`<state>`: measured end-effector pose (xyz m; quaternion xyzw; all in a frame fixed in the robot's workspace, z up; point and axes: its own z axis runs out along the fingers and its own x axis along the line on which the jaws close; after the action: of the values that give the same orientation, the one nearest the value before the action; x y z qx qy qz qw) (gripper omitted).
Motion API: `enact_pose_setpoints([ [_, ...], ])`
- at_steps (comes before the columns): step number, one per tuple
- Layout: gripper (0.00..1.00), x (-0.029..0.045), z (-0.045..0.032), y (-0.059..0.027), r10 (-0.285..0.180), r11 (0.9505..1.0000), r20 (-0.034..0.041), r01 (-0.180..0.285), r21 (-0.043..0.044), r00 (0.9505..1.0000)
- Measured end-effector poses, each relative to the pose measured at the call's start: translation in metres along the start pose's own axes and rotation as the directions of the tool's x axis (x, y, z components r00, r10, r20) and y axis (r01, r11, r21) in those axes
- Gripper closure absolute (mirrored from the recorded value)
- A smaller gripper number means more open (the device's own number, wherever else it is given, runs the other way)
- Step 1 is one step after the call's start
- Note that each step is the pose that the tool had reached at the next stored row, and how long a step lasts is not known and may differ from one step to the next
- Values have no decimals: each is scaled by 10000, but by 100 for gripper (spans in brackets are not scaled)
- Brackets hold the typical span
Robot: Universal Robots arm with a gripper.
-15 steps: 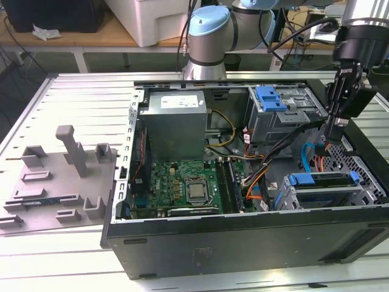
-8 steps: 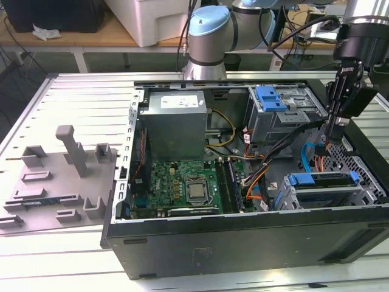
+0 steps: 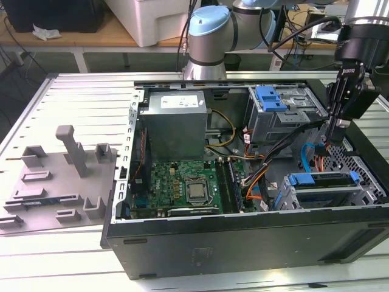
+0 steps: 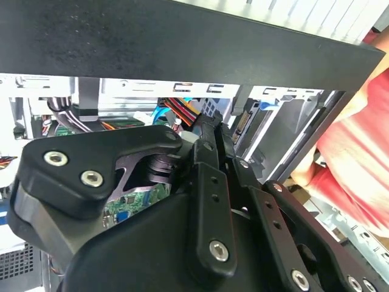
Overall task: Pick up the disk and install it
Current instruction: 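Insert the first disk wire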
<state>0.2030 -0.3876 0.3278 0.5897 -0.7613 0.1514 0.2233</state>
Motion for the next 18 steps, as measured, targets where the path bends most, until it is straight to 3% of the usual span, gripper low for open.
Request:
enact_pose_setpoints([
  [11,83,101,49,47,-30,10000,259,31,-34,9997],
  [14,83,127,60,68,-42,10000,422,44,-43,9991],
  [16,83,163,67,72,-58,10000,632,62,-55,9980],
  [18,83,190,71,71,-67,10000,756,72,-64,9971],
])
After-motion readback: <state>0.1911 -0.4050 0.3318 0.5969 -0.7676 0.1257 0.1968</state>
